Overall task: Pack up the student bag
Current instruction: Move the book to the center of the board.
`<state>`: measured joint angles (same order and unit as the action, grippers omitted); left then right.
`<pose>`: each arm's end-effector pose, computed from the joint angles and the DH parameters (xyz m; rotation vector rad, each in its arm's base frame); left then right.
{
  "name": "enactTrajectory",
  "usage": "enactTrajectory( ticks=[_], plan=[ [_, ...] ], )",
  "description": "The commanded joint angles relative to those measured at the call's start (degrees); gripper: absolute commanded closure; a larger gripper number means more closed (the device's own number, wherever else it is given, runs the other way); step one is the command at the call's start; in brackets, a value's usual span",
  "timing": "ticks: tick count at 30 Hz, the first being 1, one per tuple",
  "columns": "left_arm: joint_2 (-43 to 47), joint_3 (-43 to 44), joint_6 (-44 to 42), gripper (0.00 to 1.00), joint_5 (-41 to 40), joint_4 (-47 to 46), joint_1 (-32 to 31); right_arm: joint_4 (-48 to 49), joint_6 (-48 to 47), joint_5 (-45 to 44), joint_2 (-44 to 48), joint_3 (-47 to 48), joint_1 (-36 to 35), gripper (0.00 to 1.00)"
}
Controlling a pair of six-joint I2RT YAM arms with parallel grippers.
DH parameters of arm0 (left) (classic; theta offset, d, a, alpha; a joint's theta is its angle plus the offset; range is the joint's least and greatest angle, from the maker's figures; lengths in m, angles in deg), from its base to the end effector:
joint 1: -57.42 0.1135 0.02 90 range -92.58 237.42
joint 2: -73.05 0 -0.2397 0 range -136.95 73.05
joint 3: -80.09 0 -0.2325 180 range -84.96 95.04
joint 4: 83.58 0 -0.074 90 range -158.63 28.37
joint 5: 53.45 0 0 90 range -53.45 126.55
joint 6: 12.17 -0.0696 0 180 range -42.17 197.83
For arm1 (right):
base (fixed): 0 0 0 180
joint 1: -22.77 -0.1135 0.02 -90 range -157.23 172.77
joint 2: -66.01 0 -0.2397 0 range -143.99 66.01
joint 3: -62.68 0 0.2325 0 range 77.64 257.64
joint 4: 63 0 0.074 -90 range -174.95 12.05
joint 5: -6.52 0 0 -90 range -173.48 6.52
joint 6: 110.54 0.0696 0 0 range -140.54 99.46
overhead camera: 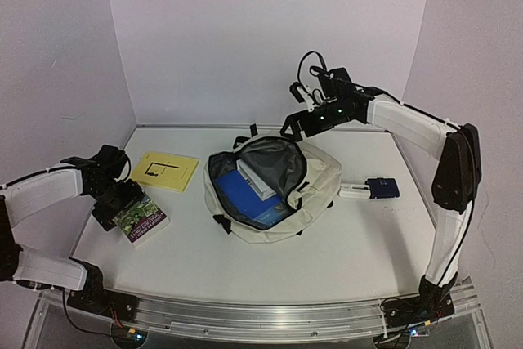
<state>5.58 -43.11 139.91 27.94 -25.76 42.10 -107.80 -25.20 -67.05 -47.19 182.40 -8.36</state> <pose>0.2043 -0.0452 0.1590 -1.1279 2.5098 -0.1651 0.3801 0.2526 0.2730 -0.8460 2.1046 0.5691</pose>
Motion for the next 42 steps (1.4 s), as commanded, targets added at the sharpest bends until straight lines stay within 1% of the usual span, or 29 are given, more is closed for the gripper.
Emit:
enactTrajectory(
  ticks=[1,4,7,10,13,16,17,19,21,26,28,31,34,38,42],
  plan=[
    [-4.4,2.8,-8.3,0.00,2.9,-3.3,8.8,-1.3,0.2,3.8,2.2,-0.6,-2.0,0.02],
    [-10.3,7.1,-15.0,0.00,4.5,-6.2,13.1,-1.5,0.1,6.8,3.2,-1.5,-3.5,0.02],
    [-17.6,13.6,-22.0,0.00,6.6,-7.1,15.1,-1.6,0.3,11.5,4.9,-3.4,-5.4,0.02],
    [-23.4,18.2,-25.6,0.00,8.2,-7.7,17.5,-1.5,0.1,15.1,6.9,-6.5,-8.3,0.02],
    [-27.7,21.8,-27.5,0.00,8.8,-8.2,19.9,-1.5,0.1,18.7,8.2,-9.7,-10.8,0.02],
    [-32.7,24.5,-28.3,0.00,13.8,-8.5,23.3,-1.4,0.0,22.0,9.2,-12.5,-12.6,0.02],
    [-34.0,24.7,-28.1,0.00,15.8,-9.0,23.6,-1.4,-0.3,22.9,9.3,-13.4,-13.0,0.02],
    [-35.5,23.3,-27.3,0.01,18.7,-10.5,23.5,-1.4,-0.6,24.2,9.5,-14.9,-13.8,0.02],
    [-33.9,19.6,-25.8,0.04,22.0,-13.2,23.1,-1.3,-0.8,25.6,9.5,-16.5,-14.4,0.02],
    [-24.6,11.4,-21.2,0.06,21.3,-15.8,17.8,-0.7,-1.5,29.6,8.9,-21.3,-16.3,0.02],
    [-20.6,7.9,-18.5,0.08,22.0,-17.1,14.6,-0.2,-1.3,30.3,8.2,-22.6,-17.2,0.02],
    [-17.3,4.3,-14.2,0.10,22.4,-18.7,8.2,1.2,-0.9,29.4,6.4,-24.6,-18.4,0.03],
    [-14.5,-0.6,-9.1,0.13,23.9,-21.7,2.8,2.2,0.4,29.3,4.1,-25.3,-18.7,0.07],
    [-10.7,-6.7,-3.0,0.18,23.9,-25.4,-4.2,4.0,1.7,29.6,2.1,-27.5,-18.9,0.12],
    [-8.3,-7.9,-1.4,0.18,20.1,-24.5,-9.8,5.3,1.4,29.9,0.9,-30.3,-19.1,0.18]
  ],
)
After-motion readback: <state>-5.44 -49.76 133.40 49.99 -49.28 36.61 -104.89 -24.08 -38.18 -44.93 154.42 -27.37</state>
